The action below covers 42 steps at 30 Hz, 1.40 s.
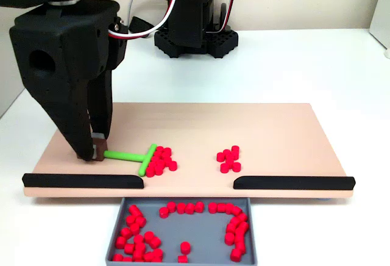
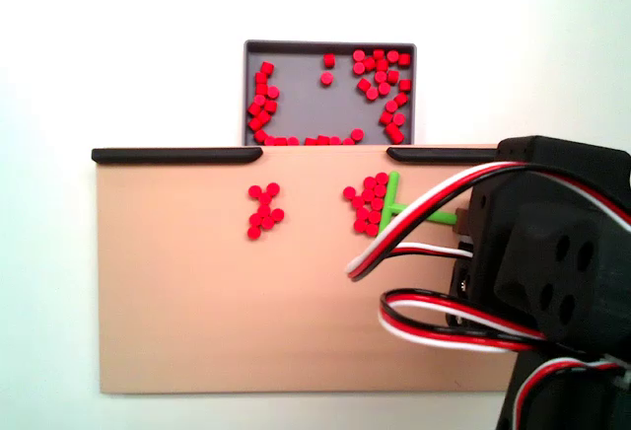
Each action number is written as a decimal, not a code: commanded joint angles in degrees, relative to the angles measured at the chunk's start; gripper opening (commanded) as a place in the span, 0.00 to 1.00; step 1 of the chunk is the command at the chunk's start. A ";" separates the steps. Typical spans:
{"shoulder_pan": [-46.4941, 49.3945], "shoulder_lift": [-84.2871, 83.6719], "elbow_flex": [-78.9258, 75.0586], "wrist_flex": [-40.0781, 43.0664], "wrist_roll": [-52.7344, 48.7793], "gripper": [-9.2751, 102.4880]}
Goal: Gather the right side granules
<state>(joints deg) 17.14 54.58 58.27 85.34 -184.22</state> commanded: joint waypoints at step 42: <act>-0.88 31.11 26.37 0.79 41.75 0.08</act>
<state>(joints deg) 17.75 75.76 78.93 85.87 -152.84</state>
